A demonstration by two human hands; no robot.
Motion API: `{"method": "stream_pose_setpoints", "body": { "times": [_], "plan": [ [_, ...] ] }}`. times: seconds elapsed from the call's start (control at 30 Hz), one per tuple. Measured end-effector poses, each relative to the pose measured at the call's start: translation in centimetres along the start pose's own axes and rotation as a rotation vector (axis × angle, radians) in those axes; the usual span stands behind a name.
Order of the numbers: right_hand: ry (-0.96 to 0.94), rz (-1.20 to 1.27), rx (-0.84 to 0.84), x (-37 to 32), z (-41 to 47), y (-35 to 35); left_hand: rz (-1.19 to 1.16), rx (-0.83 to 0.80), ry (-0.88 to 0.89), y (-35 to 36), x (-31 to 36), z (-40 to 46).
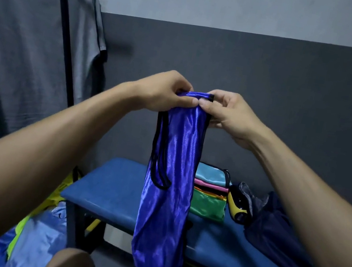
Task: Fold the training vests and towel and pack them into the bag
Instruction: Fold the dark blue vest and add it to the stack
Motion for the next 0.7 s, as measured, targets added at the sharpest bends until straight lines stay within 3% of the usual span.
{"method": "stream_pose_setpoints", "body": {
  "times": [0.1, 0.23, 0.43, 0.57, 0.7],
  "plan": [
    [0.071, 0.048, -0.086, 2.4, -1.3, 1.4, -0.057, -0.007, 0.030, -0.1, -0.4, -0.3],
    [0.169, -0.074, -0.218, 7.2, -3.6, 2.8, -0.162, -0.034, 0.040, 0.3, -1.5, -1.0],
    [0.287, -0.270, -0.379, 15.1, -7.3, 2.5, -0.315, 0.096, -0.047, -1.4, -5.0, -1.3],
    [0.321, -0.277, -0.361, 18.7, -8.5, 1.5, -0.308, 0.133, -0.086, -1.6, -6.7, -1.6],
    [0.501, -0.076, -0.230, 21.8, -9.8, 0.2, -0.310, 0.180, -0.154, -0.5, -8.2, -2.3]
  ]
}}
Point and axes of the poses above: each hand's wrist, its own z-axis towards the middle knuckle, its own y-axis out of the palm, x = y × z, the point moved 5 cm from there along z, towards the middle knuckle, and after that the axes turned 14 degrees about x, right-handed, at the moved point
